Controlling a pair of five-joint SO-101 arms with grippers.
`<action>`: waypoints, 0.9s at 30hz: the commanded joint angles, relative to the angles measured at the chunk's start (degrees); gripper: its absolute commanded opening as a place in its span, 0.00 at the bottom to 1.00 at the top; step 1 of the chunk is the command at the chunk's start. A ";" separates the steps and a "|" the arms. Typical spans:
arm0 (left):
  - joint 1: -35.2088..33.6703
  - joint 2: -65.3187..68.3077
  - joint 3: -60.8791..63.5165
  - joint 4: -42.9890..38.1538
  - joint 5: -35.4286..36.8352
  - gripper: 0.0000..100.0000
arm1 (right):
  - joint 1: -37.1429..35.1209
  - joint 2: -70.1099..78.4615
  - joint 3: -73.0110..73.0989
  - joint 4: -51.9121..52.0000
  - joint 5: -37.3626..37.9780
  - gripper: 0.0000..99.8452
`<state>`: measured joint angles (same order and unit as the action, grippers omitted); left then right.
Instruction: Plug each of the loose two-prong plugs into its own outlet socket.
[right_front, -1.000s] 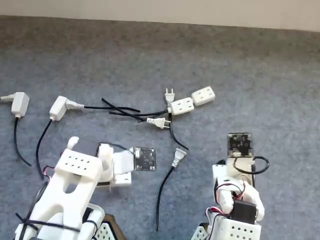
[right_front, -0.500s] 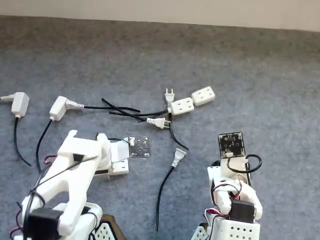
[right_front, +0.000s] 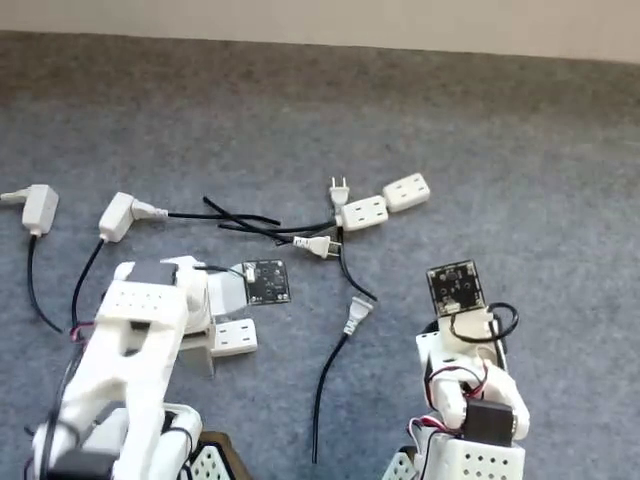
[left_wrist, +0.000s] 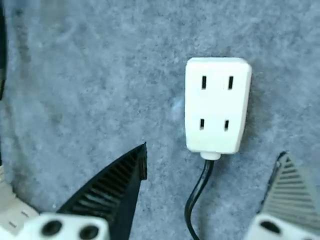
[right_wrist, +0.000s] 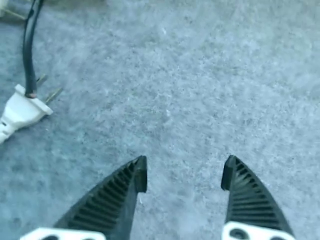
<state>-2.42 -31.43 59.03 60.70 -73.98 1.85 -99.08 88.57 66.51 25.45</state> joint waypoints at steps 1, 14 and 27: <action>-0.40 -12.97 -2.07 5.89 3.96 0.39 | -0.84 12.26 -9.10 1.10 1.32 0.24; -0.75 -9.98 -30.73 17.76 33.85 0.39 | -18.51 62.81 -50.95 15.43 -14.15 0.24; -18.95 24.31 -60.00 17.32 50.37 0.39 | -36.00 89.45 -62.37 17.54 -61.36 0.24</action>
<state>-15.34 -16.31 9.36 78.11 -24.31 -30.68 -12.31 30.37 85.05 -26.59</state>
